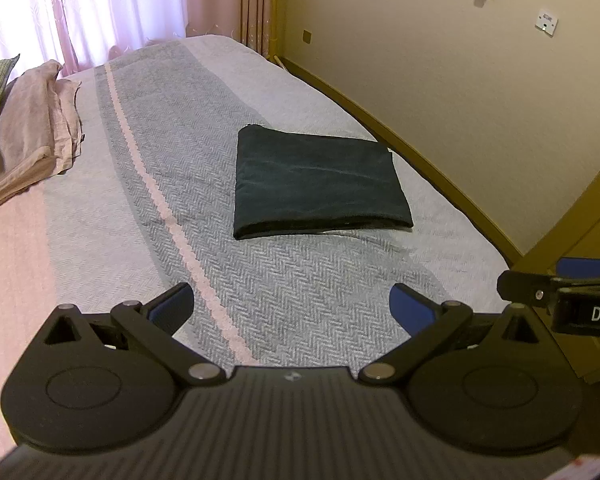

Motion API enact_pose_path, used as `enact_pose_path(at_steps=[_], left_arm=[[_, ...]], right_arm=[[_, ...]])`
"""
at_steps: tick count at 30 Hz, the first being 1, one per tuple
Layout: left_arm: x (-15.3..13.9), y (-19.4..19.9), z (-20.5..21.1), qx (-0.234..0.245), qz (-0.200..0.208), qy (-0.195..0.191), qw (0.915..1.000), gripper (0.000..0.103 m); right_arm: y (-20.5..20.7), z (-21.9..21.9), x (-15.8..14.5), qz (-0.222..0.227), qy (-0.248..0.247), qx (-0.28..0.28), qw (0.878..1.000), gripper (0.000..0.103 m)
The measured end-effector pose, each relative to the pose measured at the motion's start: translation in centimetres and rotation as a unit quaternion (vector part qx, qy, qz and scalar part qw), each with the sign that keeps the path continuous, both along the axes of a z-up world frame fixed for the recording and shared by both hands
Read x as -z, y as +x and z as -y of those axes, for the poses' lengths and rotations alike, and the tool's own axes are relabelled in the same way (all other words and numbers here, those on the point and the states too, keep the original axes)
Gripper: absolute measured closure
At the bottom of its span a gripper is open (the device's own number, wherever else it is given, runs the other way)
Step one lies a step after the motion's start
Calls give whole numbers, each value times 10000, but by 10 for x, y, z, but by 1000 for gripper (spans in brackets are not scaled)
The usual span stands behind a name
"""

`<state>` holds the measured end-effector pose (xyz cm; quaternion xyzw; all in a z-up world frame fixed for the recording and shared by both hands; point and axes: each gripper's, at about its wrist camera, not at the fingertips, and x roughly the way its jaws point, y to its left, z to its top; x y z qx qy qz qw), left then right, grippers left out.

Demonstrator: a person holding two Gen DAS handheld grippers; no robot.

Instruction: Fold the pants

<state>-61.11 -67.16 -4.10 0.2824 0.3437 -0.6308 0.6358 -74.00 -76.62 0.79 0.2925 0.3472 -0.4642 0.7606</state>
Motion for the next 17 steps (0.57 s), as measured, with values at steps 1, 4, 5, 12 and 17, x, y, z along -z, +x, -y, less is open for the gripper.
enact_pose_path(at_steps=[1, 4, 5, 12, 17], left_arm=[[0, -1, 0, 0, 2, -1, 10000, 1], [1, -3, 1, -11, 5, -4, 10000, 1], [1, -4, 2, -17, 4, -3, 10000, 1], [2, -12, 10, -82, 30, 8, 10000, 1], [2, -17, 11, -177, -30, -114, 9998, 1]], right_arm=[[-1, 2, 0, 2, 1, -8, 10000, 16], [-2, 7, 0, 5, 9, -30, 10000, 16], [-2, 6, 0, 4, 9, -29, 10000, 16], [-6, 17, 2, 24, 30, -118, 9999, 16], [-11, 26, 4, 69, 65, -207, 9997, 16]])
